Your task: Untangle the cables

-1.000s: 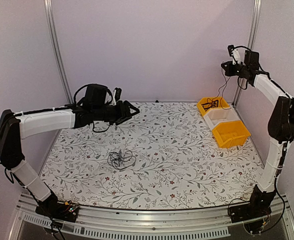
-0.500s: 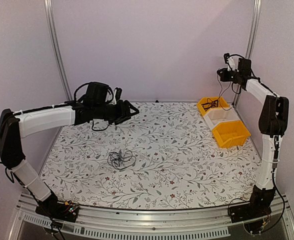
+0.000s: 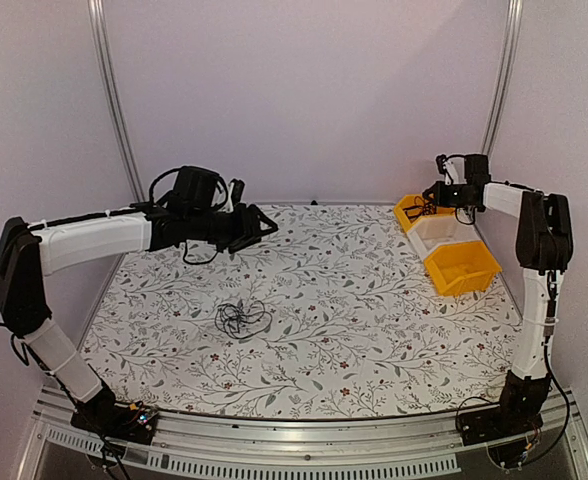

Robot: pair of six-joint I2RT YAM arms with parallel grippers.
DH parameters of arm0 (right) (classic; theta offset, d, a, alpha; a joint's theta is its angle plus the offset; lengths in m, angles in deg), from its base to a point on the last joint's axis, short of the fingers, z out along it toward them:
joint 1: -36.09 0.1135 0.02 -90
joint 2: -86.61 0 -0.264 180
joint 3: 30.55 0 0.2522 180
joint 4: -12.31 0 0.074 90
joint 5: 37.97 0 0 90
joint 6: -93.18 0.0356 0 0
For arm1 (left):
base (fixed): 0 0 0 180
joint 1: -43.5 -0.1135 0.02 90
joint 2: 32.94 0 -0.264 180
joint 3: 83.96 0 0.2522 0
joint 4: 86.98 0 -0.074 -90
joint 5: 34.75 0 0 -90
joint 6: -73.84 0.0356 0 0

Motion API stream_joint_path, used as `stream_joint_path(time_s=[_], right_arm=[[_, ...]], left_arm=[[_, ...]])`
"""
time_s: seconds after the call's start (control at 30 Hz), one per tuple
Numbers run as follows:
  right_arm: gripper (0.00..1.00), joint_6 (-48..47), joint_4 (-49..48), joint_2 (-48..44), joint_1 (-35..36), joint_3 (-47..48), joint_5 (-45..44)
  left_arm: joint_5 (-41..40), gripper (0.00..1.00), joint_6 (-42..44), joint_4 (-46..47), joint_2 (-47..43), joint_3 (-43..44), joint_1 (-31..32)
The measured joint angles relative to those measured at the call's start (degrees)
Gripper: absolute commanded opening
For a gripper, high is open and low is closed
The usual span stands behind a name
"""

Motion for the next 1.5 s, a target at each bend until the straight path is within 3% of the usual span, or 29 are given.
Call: stream_joint_path(time_s=[0.73, 1.2, 1.5], right_arm=[[0.00, 2.01, 3.48, -3.87, 10.54, -3.85, 3.04], [0.00, 6.03, 2.03, -3.87, 10.14, -0.35, 3.56], [0.00, 4.87, 1.81, -3.06, 4.24, -0.22, -0.39]], left_arm=[[0.87, 0.59, -0.44, 4.52, 0.22, -6.01, -0.07], [1.07, 0.59, -1.18, 5.42, 0.22, -6.43, -0.07], [1.14, 0.59, -1.31, 5.38, 0.24, -6.43, -0.07]])
